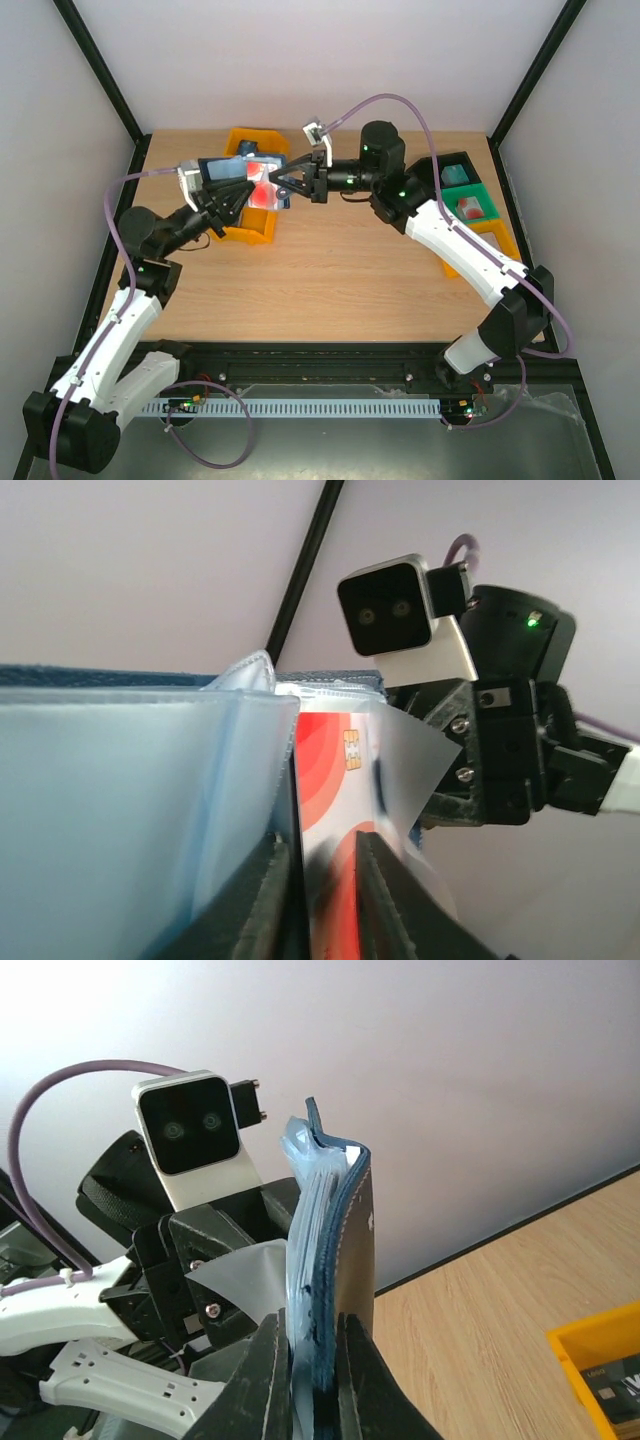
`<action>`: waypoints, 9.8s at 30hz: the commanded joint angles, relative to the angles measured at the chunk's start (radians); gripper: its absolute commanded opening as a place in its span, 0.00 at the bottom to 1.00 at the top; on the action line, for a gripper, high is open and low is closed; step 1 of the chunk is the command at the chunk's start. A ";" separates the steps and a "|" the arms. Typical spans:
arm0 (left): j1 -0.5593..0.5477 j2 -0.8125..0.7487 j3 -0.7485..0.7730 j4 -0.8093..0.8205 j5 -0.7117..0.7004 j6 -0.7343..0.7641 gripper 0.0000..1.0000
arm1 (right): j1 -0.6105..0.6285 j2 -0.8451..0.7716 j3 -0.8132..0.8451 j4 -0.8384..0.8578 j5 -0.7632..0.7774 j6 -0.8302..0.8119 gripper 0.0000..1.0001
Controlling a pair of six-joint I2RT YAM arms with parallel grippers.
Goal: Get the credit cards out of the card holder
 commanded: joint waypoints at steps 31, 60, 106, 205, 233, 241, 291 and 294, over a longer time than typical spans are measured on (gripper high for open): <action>-0.035 -0.029 0.044 -0.104 0.173 0.122 0.21 | 0.002 0.037 0.018 0.316 0.150 0.097 0.01; -0.001 0.007 0.055 -0.218 -0.113 -0.009 0.43 | 0.004 0.025 0.058 0.316 -0.021 0.107 0.02; 0.030 -0.069 -0.034 0.058 -0.045 -0.121 0.02 | -0.041 0.015 -0.057 0.508 -0.104 0.276 0.08; -0.019 0.280 -0.033 0.037 -0.212 0.065 0.02 | -0.278 0.361 -0.242 -0.427 0.552 0.060 0.46; -0.083 0.238 0.069 0.550 -0.233 -0.386 0.02 | -0.059 0.133 -0.150 1.143 0.095 0.796 0.66; -0.084 0.240 0.069 0.545 -0.228 -0.389 0.02 | -0.040 0.141 -0.156 1.097 0.119 0.761 0.16; 0.160 0.284 0.088 -0.437 0.502 0.778 0.99 | -0.052 0.248 0.481 -1.189 0.333 -0.668 0.02; 0.154 0.292 0.090 -0.455 0.581 0.761 0.92 | 0.037 0.261 0.513 -1.184 0.352 -0.680 0.02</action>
